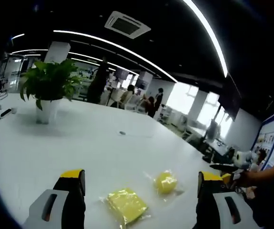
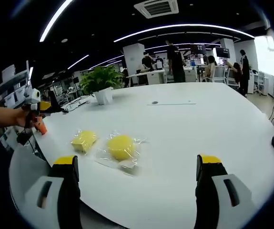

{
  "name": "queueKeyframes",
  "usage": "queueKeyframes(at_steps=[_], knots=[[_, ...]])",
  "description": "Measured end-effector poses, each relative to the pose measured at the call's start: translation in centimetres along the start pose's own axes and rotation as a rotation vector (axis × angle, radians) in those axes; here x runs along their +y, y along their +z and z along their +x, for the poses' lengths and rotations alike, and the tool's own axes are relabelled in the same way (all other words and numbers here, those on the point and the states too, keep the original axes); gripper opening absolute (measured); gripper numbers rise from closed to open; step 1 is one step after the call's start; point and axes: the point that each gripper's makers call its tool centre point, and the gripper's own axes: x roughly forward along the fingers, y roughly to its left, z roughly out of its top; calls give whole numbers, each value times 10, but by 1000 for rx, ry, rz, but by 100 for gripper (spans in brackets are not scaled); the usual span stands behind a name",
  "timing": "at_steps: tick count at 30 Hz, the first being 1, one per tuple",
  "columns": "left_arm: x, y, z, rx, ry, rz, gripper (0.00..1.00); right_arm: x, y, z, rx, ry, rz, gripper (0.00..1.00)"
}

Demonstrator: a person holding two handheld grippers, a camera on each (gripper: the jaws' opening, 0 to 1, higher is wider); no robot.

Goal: Compare the silicone blocks by pressing each to a similar depth, holding the contact briefly, and releasing to observe deformation and rebound differences across the visible hardness samples.

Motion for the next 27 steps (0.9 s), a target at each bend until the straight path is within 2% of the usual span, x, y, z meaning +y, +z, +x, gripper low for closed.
queueKeyframes(at_steps=[5,7,11,15,18,23,27], knots=[[-5,4,25,26,-21,-15,100,-3,-1,-3,-6,-16,1,96],[-12,4,34,44,-48,-39,100,-3,-1,-4,-5,-21,-2,96],[-25,9,52,38,-80,-60,100,-5,-2,-5,-1,-27,-2,96],[-33,9,71,63,-96,-65,100,-7,-5,-8,1,-35,9,96],[-36,4,84,89,-101,-73,100,-6,-7,-8,9,-35,25,96],[-37,-18,102,167,-116,-98,100,-7,-6,-7,1,-40,31,96],[-39,-24,114,182,-129,-125,100,-9,-8,-8,3,-43,35,96]])
